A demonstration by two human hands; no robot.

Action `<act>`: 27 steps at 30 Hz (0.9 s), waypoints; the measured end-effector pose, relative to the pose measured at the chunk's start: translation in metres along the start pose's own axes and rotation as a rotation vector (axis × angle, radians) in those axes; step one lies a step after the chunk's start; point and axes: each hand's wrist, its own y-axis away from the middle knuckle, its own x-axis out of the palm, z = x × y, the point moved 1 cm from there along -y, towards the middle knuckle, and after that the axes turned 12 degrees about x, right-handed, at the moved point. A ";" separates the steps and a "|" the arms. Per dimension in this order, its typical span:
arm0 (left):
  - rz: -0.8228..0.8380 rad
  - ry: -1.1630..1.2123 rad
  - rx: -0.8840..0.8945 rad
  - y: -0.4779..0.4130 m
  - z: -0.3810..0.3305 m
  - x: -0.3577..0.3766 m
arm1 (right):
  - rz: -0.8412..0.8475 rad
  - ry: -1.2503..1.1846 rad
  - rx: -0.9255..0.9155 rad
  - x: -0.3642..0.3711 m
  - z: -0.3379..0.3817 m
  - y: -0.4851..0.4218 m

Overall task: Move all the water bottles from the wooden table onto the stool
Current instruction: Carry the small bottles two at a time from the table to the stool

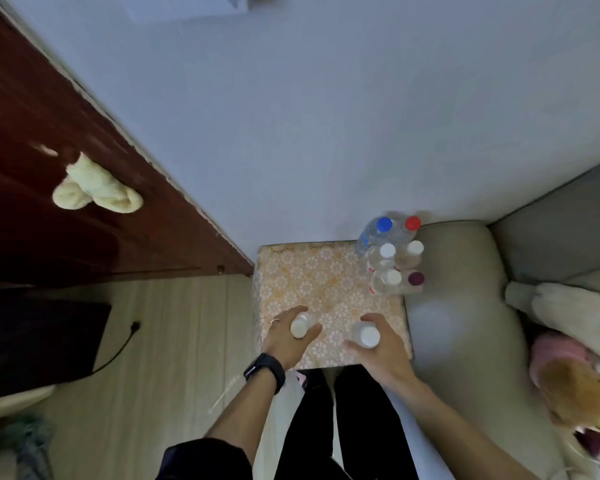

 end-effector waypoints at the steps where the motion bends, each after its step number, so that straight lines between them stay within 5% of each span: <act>1: -0.029 0.027 -0.011 -0.010 0.003 0.002 | 0.003 -0.015 0.018 0.004 -0.002 -0.014; 18: 0.082 -0.051 -0.020 -0.062 0.029 0.020 | 0.029 0.074 -0.008 0.021 -0.019 -0.079; 27: -0.022 -0.304 0.113 -0.038 0.026 0.011 | -0.136 0.466 -0.234 0.003 -0.021 -0.064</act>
